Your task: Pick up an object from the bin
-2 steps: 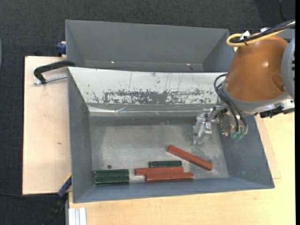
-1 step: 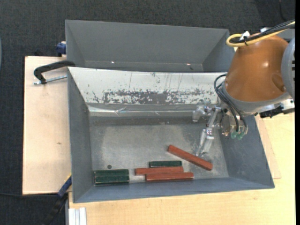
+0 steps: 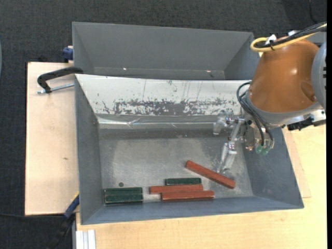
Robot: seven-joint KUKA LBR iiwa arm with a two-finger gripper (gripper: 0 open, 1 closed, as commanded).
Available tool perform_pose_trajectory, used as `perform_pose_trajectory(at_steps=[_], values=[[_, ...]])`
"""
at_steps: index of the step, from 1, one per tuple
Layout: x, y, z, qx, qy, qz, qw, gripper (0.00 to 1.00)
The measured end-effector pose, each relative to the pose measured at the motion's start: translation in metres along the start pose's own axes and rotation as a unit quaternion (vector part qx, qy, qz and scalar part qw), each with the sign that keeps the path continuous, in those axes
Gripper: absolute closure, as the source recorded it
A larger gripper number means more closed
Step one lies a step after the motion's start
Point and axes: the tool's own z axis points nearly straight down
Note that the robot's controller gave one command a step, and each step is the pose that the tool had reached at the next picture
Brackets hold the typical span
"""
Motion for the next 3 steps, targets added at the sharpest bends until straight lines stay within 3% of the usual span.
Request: perform_pose_trajectory(at_steps=[1, 2, 3], values=[[0.0107, -0.0188, 0.1168, 0.000, 0.0036, -0.125, 0.9921, 1.00], [0.0101, -0.0186, 0.1153, 0.000, 0.0021, -0.125, 0.9921, 0.00], [0.0101, -0.0186, 0.1153, 0.000, 0.0021, -0.125, 0.9921, 0.00]])
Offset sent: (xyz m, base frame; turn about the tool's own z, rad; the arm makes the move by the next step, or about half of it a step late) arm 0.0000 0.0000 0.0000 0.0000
